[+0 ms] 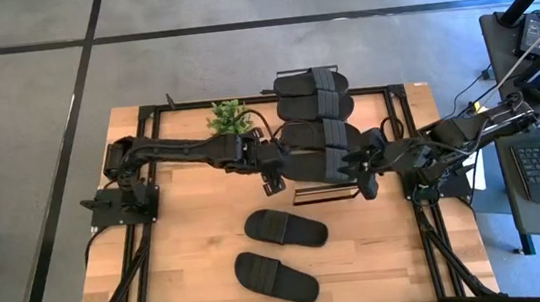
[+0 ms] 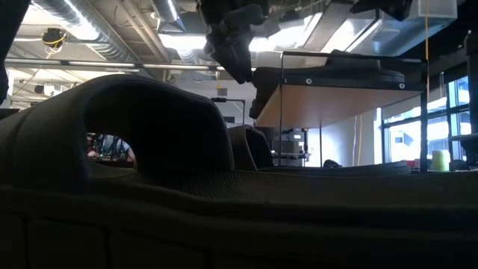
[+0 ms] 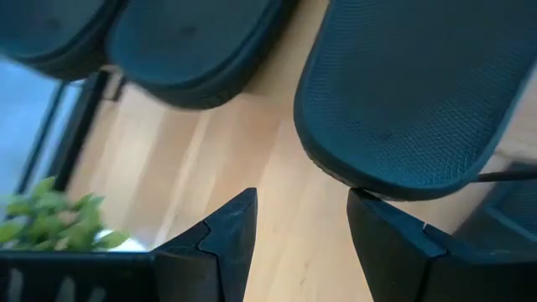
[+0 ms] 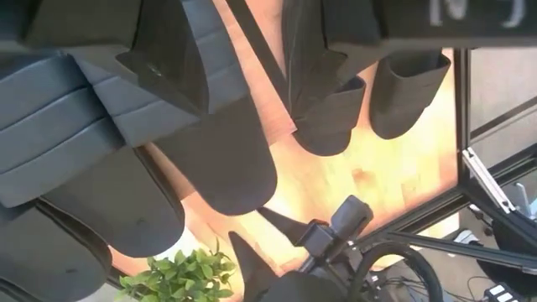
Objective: Pick and place slides into the shelf
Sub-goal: Put the black slide on the shelf
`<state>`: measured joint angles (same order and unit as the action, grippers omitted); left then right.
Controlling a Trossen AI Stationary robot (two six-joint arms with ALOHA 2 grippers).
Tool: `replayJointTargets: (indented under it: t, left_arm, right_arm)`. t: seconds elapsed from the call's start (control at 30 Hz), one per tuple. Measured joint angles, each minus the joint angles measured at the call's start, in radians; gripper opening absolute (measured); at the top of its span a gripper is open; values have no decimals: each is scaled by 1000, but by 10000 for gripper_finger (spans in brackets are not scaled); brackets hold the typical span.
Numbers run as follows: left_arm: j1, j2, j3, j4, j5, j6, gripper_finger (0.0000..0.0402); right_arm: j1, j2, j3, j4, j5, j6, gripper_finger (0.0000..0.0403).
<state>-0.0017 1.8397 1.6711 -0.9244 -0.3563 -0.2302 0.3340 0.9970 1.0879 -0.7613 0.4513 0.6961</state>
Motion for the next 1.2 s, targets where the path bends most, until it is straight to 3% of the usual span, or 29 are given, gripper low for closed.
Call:
replayJointTargets:
  t: [0.33, 0.73, 1.0, 1.2]
  left_arm:
    - [2, 4, 0, 69, 29, -1, 178]
    - [3, -12, 0, -102, 30, -18, 178]
    - [-31, -101, 1, -92, 85, -75, 178]
    - [-84, -161, 1, -50, 77, -121, 178]
  right_arm:
    - [0, 0, 4, -31, 1, 4, 167]
    - [-1, -13, 4, -53, -1, 3, 167]
    - [5, -68, 5, -78, -53, 28, 167]
    - [7, -70, 5, -324, -55, 95, 167]
